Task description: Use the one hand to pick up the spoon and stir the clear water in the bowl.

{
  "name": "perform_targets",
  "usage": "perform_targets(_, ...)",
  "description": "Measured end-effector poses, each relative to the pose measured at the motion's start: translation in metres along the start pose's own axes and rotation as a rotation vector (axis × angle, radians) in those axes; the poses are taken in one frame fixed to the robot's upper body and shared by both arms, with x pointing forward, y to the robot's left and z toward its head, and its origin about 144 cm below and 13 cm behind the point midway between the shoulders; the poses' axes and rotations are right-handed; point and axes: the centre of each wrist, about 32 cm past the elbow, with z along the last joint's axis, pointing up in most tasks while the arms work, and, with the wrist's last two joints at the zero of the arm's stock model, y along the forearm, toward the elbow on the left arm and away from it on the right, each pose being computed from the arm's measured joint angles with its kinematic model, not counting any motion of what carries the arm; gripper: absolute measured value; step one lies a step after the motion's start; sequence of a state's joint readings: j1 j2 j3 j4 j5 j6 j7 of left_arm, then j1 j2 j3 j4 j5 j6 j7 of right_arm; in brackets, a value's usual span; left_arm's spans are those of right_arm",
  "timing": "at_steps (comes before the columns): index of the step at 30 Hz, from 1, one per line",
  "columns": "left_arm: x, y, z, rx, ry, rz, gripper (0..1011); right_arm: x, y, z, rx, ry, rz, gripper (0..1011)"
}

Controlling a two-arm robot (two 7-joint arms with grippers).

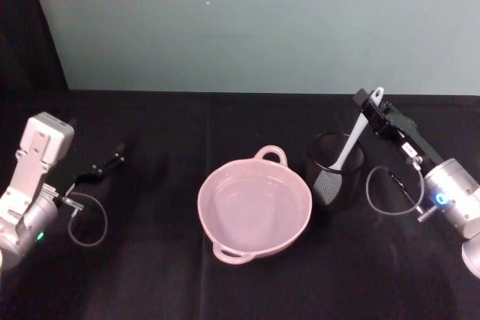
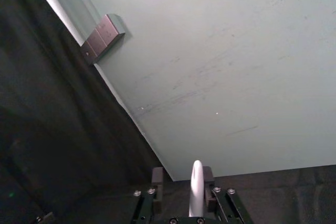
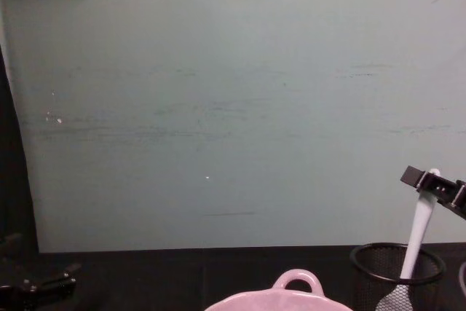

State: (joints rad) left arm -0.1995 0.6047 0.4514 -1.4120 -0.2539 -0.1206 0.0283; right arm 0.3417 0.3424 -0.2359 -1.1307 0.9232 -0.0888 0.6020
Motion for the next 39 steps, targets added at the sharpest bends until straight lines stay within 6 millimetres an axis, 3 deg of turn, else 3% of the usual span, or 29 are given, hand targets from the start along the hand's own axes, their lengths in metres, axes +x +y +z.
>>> perform_targets(18, 0.000, 0.000, 0.000, 0.000, 0.000, 0.000, 1005, 0.000, 0.000, 0.000, -0.006, -0.007, 0.000, 971)
perform_targets(26, 0.000, 0.000, 0.000, 0.000, 0.000, 0.000, 1005, -0.001, 0.002, 0.007, -0.081, -0.110, -0.021, 1002)
perform_targets(39, 0.000, 0.000, 0.000, 0.000, 0.000, 0.000, 1005, -0.018, -0.007, 0.018, -0.205, -0.449, -0.128, 1002)
